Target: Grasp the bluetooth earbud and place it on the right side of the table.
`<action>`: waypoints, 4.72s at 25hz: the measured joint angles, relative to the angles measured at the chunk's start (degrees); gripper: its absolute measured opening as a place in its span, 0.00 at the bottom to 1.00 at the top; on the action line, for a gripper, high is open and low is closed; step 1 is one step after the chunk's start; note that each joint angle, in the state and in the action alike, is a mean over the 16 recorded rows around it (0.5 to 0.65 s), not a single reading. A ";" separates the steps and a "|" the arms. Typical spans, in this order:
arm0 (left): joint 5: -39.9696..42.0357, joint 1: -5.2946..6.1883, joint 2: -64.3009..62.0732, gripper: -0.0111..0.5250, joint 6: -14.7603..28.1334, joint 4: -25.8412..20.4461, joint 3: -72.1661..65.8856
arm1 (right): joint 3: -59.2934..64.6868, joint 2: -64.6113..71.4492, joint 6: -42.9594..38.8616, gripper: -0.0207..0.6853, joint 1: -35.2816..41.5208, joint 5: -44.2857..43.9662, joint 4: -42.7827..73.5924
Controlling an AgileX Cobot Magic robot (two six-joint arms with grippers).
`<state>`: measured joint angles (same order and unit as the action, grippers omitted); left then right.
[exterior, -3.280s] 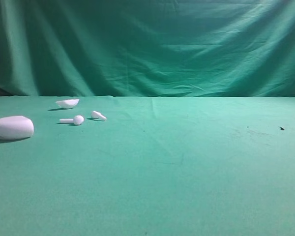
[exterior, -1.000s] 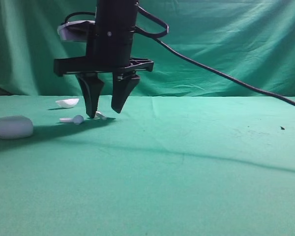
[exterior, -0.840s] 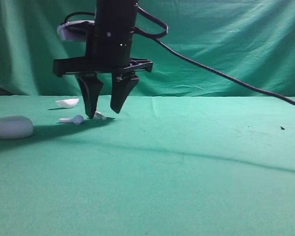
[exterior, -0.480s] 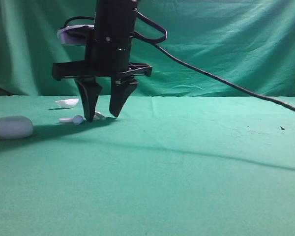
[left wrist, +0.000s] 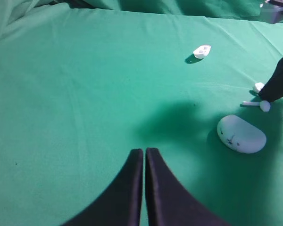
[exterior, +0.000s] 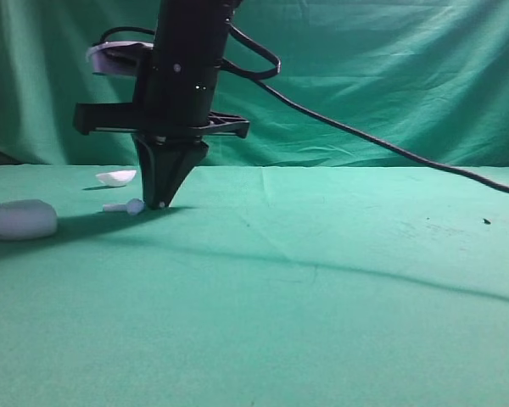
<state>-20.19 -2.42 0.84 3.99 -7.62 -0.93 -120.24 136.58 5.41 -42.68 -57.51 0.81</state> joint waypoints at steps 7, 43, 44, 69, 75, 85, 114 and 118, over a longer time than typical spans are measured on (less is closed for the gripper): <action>0.00 0.00 0.00 0.02 0.00 0.00 0.00 | -3.46 -2.85 -0.10 0.03 1.42 -5.88 0.32; 0.00 0.00 0.00 0.02 0.00 0.00 0.00 | 63.18 -37.24 -5.65 0.04 30.91 20.66 -1.70; 0.00 0.00 0.00 0.02 0.00 0.00 0.00 | 63.47 -36.71 -5.69 0.05 30.91 21.12 -1.75; 0.00 0.00 0.00 0.02 0.00 0.00 0.00 | 56.24 -53.93 -5.00 0.44 30.91 9.40 -2.98; 0.00 0.00 0.00 0.02 0.00 0.00 0.00 | 56.58 -69.18 -4.97 0.19 30.91 3.76 -3.55; 0.00 0.00 0.00 0.02 0.00 0.00 0.00 | 65.63 -97.19 -4.97 0.03 30.91 -0.01 -3.76; 0.00 0.00 0.00 0.02 0.00 0.00 0.00 | 98.53 -133.56 -4.82 0.03 30.91 20.06 -1.75; 0.00 0.00 0.00 0.02 0.00 0.00 0.00 | 107.03 -135.11 -4.78 0.03 30.91 27.11 -0.58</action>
<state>-20.19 -2.42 0.84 3.99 -7.62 -0.93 -13.20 1.47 0.63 -11.77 -30.40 0.24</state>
